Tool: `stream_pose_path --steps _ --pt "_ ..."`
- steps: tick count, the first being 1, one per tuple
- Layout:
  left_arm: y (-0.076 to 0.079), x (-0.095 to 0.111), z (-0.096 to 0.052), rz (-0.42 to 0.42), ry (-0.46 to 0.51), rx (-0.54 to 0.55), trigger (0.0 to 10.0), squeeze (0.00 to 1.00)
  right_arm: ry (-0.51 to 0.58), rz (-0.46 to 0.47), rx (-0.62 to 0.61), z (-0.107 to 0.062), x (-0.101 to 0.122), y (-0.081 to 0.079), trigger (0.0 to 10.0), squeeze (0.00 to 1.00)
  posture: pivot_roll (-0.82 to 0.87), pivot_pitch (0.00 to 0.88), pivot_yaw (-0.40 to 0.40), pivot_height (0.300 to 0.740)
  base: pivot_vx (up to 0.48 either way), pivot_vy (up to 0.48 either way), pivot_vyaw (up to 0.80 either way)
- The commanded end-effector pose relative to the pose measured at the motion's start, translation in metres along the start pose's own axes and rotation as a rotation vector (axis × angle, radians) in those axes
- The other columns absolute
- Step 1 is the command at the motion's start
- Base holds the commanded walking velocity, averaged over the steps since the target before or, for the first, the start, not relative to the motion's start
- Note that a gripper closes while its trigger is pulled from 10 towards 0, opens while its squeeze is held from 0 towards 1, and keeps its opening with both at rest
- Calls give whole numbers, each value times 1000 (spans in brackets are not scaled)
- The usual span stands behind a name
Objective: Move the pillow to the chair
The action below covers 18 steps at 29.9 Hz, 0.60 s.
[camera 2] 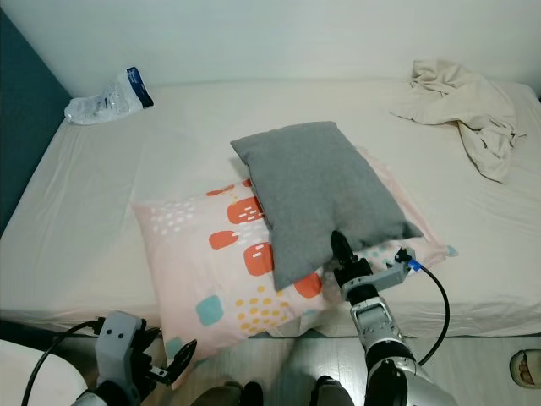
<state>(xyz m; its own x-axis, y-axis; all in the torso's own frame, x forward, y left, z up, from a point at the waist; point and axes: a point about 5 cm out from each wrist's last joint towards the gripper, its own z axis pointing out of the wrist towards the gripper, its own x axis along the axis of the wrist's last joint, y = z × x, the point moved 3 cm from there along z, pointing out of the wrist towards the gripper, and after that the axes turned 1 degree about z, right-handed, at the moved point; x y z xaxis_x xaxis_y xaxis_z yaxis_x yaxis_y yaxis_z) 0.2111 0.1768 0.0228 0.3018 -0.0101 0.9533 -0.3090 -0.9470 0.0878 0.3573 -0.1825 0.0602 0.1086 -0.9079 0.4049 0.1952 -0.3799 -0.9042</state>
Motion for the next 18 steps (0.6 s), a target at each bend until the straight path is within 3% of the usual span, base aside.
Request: stream_pose_path --steps 1,10,15,18 --pt "1 -8 -5 -22 -36 8 10000 0 4 36 21 -2 -3 0 0 0 144 309 74 740 0 0 0" --pt "2 -7 -2 -25 -37 6 10000 0 28 15 100 5 7 -12 0 0 133 306 74 740 0 0 0" --pt "2 -7 3 -32 -35 5 10000 0 39 -9 218 14 11 -31 0 0 119 297 68 740 0 0 0" --pt "2 -6 10 -41 -24 7 10000 0 67 -46 405 23 15 -62 0 0 98 273 58 740 0 0 0"
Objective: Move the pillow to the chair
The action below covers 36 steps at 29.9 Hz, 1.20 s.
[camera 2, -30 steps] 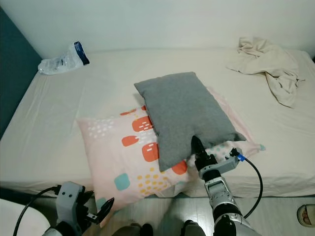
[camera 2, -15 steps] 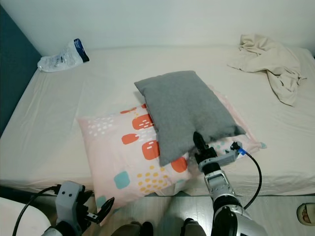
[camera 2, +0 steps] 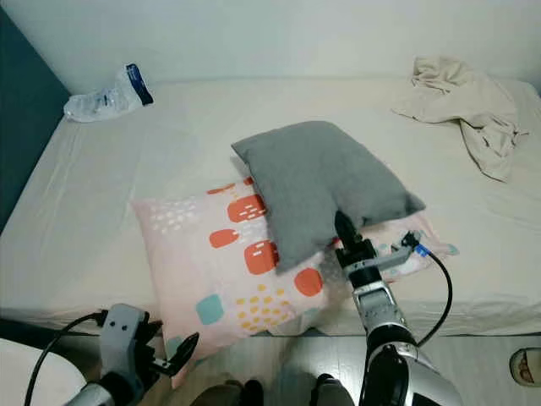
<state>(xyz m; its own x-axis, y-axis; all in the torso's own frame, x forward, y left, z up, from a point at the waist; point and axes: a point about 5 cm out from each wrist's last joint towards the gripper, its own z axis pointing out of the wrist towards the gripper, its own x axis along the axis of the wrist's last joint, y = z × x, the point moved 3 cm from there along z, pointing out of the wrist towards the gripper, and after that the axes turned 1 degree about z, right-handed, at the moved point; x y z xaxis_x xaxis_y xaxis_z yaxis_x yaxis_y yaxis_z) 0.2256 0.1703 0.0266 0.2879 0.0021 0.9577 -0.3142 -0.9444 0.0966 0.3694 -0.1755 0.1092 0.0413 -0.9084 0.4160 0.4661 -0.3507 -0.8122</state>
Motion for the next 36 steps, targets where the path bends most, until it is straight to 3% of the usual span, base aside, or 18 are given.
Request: stream_pose_path --steps 1,5,6,7,15,21,26,32,36 --pt "-1 -13 -2 -36 -38 16 10000 0 15 -19 177 13 2 -26 0 0 93 268 56 740 0 0 0" --pt "-1 -11 5 -39 -27 13 10000 0 28 -48 326 21 9 -53 0 0 75 251 55 740 0 0 0" --pt "-1 -11 5 -39 -27 13 10000 0 28 -48 326 21 9 -53 0 0 75 251 55 740 0 0 0" --pt "-1 -6 14 -43 -8 7 10000 0 27 -78 435 25 16 -78 0 0 56 230 51 740 0 0 0" --pt "-2 6 33 -74 39 13 10000 0 -73 -210 533 28 10 -109 0 0 19 194 40 740 0 0 0" --pt "-3 13 48 -90 68 20 10000 0 -145 -245 675 19 3 -160 0 0 -9 172 28 740 0 0 0" --pt "-1 19 58 -106 94 18 10000 0 -290 -273 643 -1 -21 -157 0 0 -27 149 11 740 0 0 0" --pt "0 25 64 -142 119 18 10000 0 -296 -220 680 -11 -20 -167 0 0 -39 141 11 740 0 0 0" --pt "-1 37 71 -219 170 30 10000 0 -260 -164 714 -15 -10 -178 0 0 -42 136 9 740 0 0 0"
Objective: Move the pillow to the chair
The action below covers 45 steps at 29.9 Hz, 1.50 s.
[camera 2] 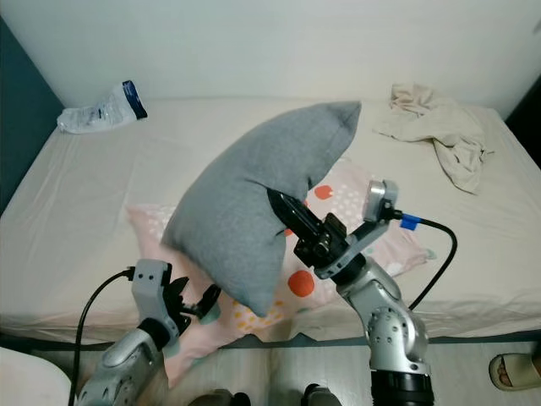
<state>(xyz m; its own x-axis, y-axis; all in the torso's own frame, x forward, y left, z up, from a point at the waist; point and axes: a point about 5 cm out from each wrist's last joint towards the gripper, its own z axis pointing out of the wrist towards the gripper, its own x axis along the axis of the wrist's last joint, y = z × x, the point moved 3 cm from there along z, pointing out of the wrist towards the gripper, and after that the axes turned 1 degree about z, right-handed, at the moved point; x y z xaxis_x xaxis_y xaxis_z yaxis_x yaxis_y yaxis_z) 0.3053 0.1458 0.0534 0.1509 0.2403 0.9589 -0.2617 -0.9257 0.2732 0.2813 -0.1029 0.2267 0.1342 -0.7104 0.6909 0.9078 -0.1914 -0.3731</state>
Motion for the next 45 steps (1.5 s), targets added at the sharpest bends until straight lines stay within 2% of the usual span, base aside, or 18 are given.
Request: stream_pose_path --steps 1,6,7,8,9,14,18,22,27,29,34,35,37,38,39,40,43,45 --pt "-6 2 2 -82 23 49 10000 0 87 -18 79 3 20 -17 0 0 -44 130 9 740 0 0 0" --pt "-17 18 9 -127 87 108 10000 0 135 -8 102 2 29 -20 0 0 -44 131 12 740 0 0 0" --pt "-20 20 9 -128 97 112 10000 522 144 -7 107 2 31 -21 0 0 -44 131 13 740 0 0 0" --pt "-21 22 10 -127 103 112 10000 522 149 -6 109 2 32 -22 0 0 -43 132 13 740 0 0 0" --pt "-23 24 9 -122 116 112 10000 1000 157 -8 107 2 33 -22 0 0 -44 134 15 740 0 0 0" --pt "-29 34 6 -78 155 112 10000 1000 182 -20 85 1 38 -20 0 0 -43 138 19 740 0 0 0" --pt "-31 43 0 30 180 61 10000 1000 224 -65 18 -4 52 -11 0 0 -38 146 22 740 0 0 0" --pt "-32 44 -3 56 180 36 10000 1000 256 -87 -17 -7 62 -6 0 0 -39 148 24 740 0 0 0" --pt "-33 45 -10 84 193 -20 10000 1000 353 -135 -60 -11 88 0 0 0 -36 151 24 740 0 0 0" --pt "-30 49 -14 115 211 -79 10000 1000 429 -153 -61 -14 108 -1 0 0 -37 153 21 740 0 0 0" --pt "-26 54 -16 117 230 -128 10000 1000 463 -140 -43 -12 115 -4 0 0 -38 155 19 740 0 0 0" --pt "-14 57 -16 122 244 -194 10000 1000 474 -110 -24 -10 112 -6 0 0 -38 156 16 740 0 0 0" --pt "-8 59 -17 116 254 -228 10000 1000 480 -94 -16 -9 111 -7 0 0 -36 158 14 740 0 0 0" --pt "1 61 -17 110 266 -270 10000 369 480 -77 -9 -6 107 -7 0 0 -34 159 14 740 0 0 0" --pt "1 61 -17 110 266 -270 10000 369 480 -77 -9 -6 107 -7 0 0 -34 159 14 740 0 0 0" --pt "14 63 -18 97 283 -325 10000 0 480 -49 -2 -2 102 -7 0 0 -33 160 14 740 0 0 0" --pt "21 61 -18 81 284 -347 10000 0 476 -23 5 1 97 -7 0 0 -31 161 13 740 0 0 0" --pt "23 53 -14 70 261 -319 10000 0 435 -3 -19 6 85 -2 0 0 -33 161 11 740 0 0 0"
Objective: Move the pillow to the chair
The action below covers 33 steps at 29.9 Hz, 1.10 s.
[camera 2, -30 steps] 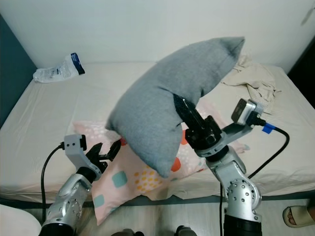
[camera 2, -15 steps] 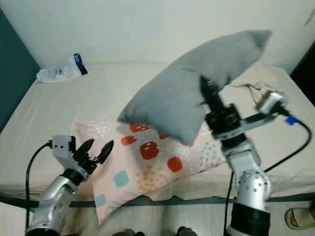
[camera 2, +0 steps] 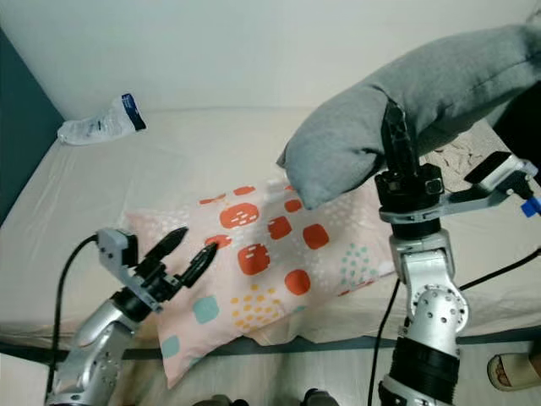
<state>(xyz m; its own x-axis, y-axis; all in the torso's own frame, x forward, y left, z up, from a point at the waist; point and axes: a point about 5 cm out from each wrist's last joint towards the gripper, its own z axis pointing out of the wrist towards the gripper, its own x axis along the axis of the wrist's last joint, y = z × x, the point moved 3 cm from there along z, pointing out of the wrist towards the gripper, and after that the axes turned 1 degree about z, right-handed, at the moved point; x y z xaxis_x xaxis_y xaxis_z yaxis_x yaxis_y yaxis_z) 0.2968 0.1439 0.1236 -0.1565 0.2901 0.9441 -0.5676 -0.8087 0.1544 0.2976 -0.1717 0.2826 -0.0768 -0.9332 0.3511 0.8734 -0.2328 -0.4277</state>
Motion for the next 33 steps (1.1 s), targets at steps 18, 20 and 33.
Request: stream_pose_path --steps 18,20,33 --pt "-48 -46 -31 17 -236 427 10000 0 -517 -395 -418 -66 -56 62 0 0 -32 162 15 740 0 0 0" --pt "-56 -47 -34 19 -250 470 10000 0 -613 -474 -511 -90 -64 73 0 0 -32 157 16 740 0 0 0" --pt "-63 -55 -37 14 -294 520 10000 0 -772 -572 -736 -149 -80 99 0 0 -29 144 21 740 0 0 0"
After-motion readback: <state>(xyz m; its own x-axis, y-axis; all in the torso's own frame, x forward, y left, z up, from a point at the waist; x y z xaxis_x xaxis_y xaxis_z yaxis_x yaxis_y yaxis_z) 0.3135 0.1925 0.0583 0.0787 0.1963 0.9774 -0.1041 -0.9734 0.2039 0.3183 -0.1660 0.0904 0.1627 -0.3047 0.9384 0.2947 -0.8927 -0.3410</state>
